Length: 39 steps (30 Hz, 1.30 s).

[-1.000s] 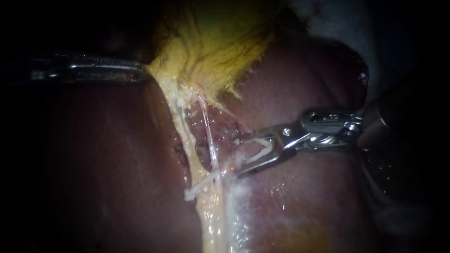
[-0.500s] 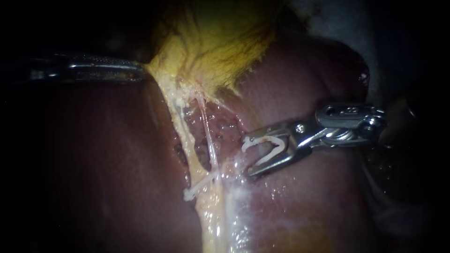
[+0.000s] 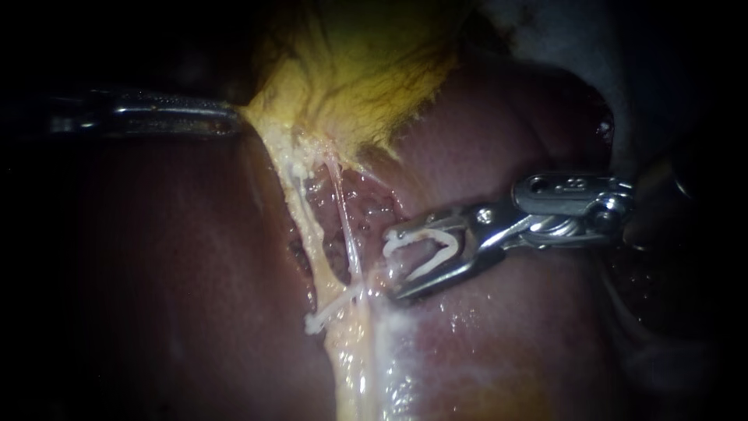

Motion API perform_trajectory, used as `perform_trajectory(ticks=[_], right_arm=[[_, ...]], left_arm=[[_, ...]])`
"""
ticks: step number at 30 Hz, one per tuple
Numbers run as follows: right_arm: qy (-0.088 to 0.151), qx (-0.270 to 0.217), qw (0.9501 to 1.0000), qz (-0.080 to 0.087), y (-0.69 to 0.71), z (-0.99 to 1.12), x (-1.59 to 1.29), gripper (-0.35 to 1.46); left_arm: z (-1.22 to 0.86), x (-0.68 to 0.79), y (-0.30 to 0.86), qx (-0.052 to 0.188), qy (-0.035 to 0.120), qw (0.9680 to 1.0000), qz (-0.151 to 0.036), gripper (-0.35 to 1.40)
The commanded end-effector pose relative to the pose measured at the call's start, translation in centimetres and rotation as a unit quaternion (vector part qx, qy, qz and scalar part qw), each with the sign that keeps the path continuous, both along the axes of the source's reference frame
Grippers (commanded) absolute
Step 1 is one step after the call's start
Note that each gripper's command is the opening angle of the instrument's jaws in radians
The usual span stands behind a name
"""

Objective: Clipping second clip left tube

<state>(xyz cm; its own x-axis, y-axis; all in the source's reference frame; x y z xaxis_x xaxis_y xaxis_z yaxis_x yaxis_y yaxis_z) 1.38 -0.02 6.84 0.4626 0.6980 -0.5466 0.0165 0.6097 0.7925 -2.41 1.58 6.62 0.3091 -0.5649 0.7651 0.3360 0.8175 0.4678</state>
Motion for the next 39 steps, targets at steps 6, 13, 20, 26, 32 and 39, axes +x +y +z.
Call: perform_trajectory(ticks=[6, 13, 20, 26, 32, 39], right_arm=[[-0.001, 0.0, 1.0, 0.003, 0.0, 0.03, 0.15, 0.53], [-0.002, -0.001, 1.0, 0.007, -0.01, 0.08, 0.31, 0.53], [0.004, -0.001, 1.0, 0.005, -0.07, 0.19, 0.4, 0.53], [0.013, -0.004, 0.9999, -0.005, -0.12, 0.35, 0.42, 0.53], [0.028, -0.003, 0.9994, -0.021, -0.15, 0.5, 0.42, 0.53], [0.036, -0.001, 0.9988, -0.031, -0.12, 0.47, 0.38, 0.53]], left_arm=[[0.0, 0.0, 0.0, 0.0, 0.0, 1.0, 0.0, -0.35], [0.0, 0.0, 0.0, 0.0, 0.0, 1.0, 0.0, -0.35], [0.0, 0.0, 0.0, 0.0, 0.0, 1.0, 0.0, -0.35], [0.0, 0.0, 0.0, 0.0, 0.0, 1.0, 0.0, -0.35], [0.0, 0.0, 0.0, 0.0, 0.0, 1.0, 0.0, -0.35], [0.0, 0.0, 0.0, 0.0, 0.0, 1.0, 0.0, -0.35]])
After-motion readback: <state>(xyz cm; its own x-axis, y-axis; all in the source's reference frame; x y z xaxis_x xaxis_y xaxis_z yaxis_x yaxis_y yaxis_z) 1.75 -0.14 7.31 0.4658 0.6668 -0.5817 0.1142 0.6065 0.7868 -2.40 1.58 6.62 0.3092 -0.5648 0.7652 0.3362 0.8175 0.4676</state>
